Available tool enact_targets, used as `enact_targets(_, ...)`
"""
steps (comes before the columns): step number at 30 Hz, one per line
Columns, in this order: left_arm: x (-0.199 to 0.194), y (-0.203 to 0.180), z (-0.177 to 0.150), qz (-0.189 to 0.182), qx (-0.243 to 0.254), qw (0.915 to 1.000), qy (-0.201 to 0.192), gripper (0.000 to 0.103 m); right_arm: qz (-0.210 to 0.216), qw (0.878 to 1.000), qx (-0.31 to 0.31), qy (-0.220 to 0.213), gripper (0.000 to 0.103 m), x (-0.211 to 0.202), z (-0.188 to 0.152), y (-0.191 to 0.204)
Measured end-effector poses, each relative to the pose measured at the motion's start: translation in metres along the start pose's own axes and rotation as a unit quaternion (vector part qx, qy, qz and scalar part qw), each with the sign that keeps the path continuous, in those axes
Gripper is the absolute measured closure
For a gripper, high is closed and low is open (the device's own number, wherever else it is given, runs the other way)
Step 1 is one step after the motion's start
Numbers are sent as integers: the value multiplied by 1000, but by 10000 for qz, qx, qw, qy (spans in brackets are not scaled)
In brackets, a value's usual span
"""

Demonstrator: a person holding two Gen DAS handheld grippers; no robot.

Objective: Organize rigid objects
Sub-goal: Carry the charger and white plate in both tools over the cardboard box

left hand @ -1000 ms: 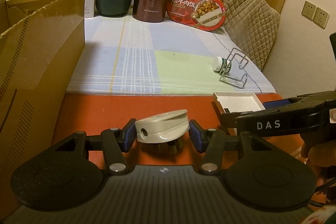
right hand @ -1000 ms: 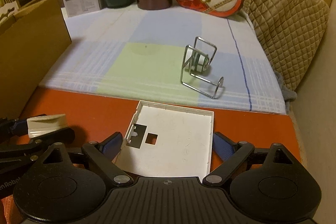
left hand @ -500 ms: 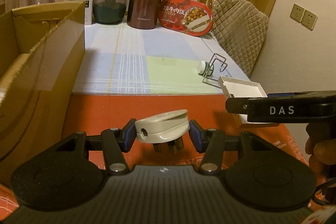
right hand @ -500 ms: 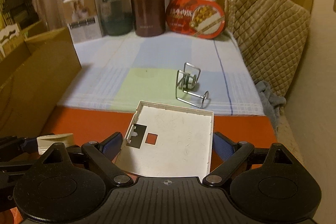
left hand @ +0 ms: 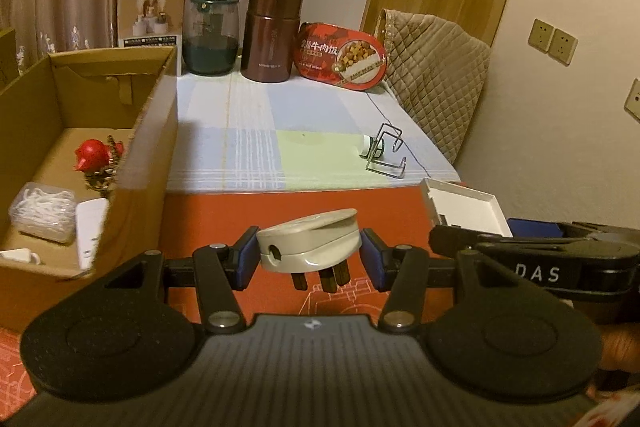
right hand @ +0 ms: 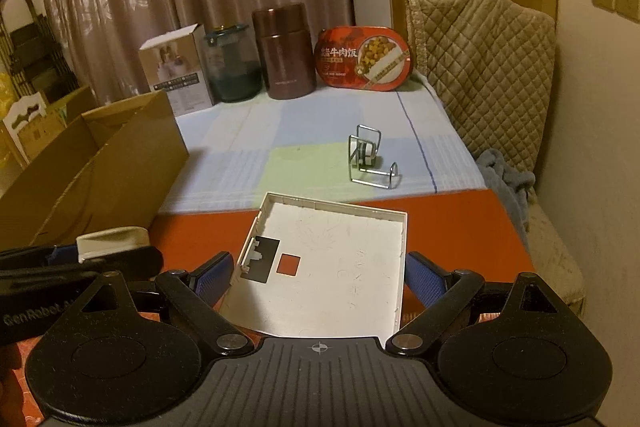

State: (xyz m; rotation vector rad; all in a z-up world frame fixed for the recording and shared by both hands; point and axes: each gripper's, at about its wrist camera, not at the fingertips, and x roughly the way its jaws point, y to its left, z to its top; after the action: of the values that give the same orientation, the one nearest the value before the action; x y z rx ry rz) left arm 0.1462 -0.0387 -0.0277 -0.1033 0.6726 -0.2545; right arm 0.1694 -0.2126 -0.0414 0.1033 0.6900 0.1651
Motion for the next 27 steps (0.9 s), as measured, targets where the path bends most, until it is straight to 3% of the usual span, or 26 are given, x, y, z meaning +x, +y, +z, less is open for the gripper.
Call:
enact_targets(15, -77, 30, 2, 69, -4, 9997, -235, 55, 167, 9997, 42, -179, 15, -55, -2, 31)
enact_targets(27, -114, 75, 17, 313, 34, 9986, -427, 55, 627, 9971, -355, -248, 14, -58, 18, 86)
